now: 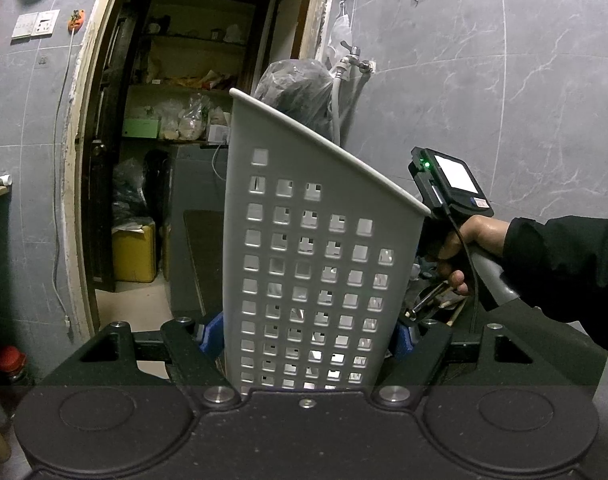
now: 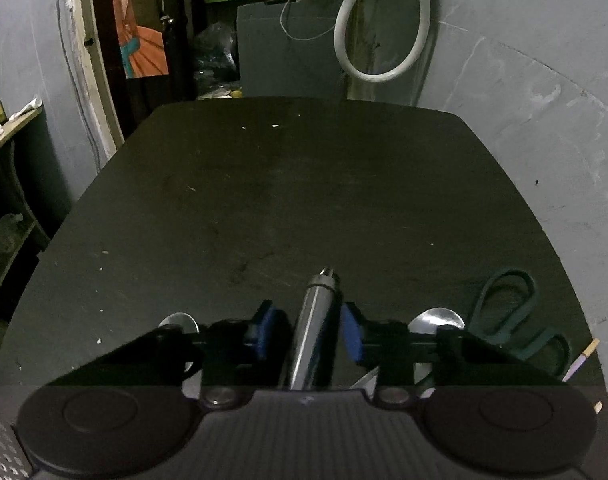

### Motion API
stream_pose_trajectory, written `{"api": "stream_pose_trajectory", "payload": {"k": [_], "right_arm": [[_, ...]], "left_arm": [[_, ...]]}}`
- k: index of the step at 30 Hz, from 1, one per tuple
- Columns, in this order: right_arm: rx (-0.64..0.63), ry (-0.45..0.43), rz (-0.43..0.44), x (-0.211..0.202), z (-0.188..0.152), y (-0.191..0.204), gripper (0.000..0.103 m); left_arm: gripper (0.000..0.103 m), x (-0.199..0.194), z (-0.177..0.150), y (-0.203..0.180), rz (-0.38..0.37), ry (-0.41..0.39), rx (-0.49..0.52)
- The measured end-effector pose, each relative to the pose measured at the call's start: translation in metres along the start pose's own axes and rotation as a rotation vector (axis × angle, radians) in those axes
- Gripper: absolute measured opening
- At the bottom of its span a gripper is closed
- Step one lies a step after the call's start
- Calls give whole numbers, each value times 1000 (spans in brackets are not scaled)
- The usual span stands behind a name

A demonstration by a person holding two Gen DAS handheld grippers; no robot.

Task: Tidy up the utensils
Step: 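Grasp the metal handle of the peeler with the right tool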

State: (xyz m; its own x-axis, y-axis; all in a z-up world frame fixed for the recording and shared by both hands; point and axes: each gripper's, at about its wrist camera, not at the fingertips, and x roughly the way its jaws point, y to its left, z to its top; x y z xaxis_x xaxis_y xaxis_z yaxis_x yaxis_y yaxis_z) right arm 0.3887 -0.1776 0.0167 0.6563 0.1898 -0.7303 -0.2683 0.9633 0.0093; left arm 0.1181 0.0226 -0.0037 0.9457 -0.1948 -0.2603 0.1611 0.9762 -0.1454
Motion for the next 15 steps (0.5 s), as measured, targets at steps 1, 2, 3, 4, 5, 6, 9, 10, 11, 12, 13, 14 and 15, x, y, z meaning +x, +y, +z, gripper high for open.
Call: {"api": "stream_pose_trajectory", "payload": {"k": [1,2,3,4,5,6,9,10,11,12,13,14,15], "right_arm": [[6,-3,-4,0,0,-1,26],[11,-5,-5,0,0,-2,25],[21,-5,1,0,0,-3,25],[31,-6,6,-1,-1,-4,24],[37,-9,10,-1,-2,-6,24],[42,-10,11,-2,-2,-7,23],[49,-11,11,-2,-2,-8,21],[52,-12,12,-3,-1,-8,21],[57,-17,16,-5,-1,-9,20],[64,-24,22,-7,-1,-10,20],[68,-32,26,-10,-1,-11,20],[69,-44,27,-15,-2,-13,20],[69,-57,28,-19,-3,-14,20]], "left_arm": [[78,0,0,0,0,0,0],[78,0,0,0,0,0,0],[78,1,-1,1,1,1,0],[78,1,-1,1,2,2,1],[78,1,-1,1,2,2,1],[78,1,-1,1,2,3,2],[78,1,-1,1,2,3,2],[78,1,-1,1,2,2,1],[78,1,-1,1,2,2,1],[78,1,-1,1,2,2,1],[78,1,-1,1,2,3,2],[78,2,-1,2,3,4,2],[78,2,-2,2,3,4,2]]}}
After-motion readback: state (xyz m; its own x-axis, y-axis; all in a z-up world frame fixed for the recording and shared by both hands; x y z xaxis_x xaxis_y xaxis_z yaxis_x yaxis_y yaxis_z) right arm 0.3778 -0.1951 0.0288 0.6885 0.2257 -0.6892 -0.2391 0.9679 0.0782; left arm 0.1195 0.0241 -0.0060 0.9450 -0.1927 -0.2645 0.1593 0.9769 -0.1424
